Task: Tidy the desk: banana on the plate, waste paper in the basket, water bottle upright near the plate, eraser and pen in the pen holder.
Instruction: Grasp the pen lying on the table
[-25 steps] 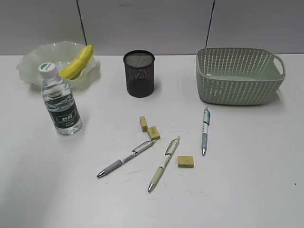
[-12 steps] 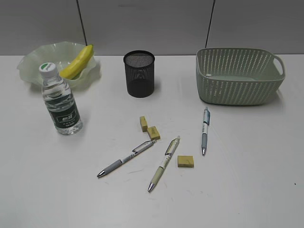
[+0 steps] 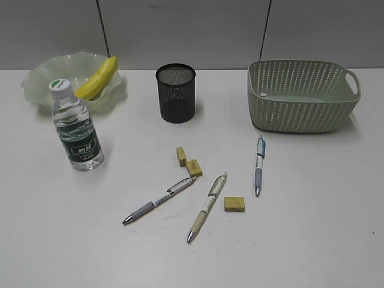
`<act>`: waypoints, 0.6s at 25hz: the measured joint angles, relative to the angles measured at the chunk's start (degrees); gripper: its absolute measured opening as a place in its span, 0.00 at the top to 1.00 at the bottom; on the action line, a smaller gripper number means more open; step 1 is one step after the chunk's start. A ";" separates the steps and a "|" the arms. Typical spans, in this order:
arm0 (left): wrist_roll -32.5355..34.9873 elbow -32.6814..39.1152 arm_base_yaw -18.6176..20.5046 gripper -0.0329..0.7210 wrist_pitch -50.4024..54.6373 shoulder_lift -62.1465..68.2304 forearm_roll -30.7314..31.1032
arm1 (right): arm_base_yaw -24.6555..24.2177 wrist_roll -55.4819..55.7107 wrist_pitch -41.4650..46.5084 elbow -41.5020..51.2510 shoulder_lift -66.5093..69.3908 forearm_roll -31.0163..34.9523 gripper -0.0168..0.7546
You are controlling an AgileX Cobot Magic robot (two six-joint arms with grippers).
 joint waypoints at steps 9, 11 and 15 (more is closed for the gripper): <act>0.20 2.03 0.00 0.21 -7.10 -0.06 0.00 | 0.00 0.00 0.00 0.00 0.00 0.11 0.22; 0.20 3.14 0.00 0.21 -8.86 -0.06 -0.02 | 0.00 0.00 0.00 0.00 0.00 0.17 0.22; 0.22 3.38 0.00 0.21 -9.67 -0.12 -0.07 | 0.00 0.00 0.00 0.00 0.00 0.35 0.22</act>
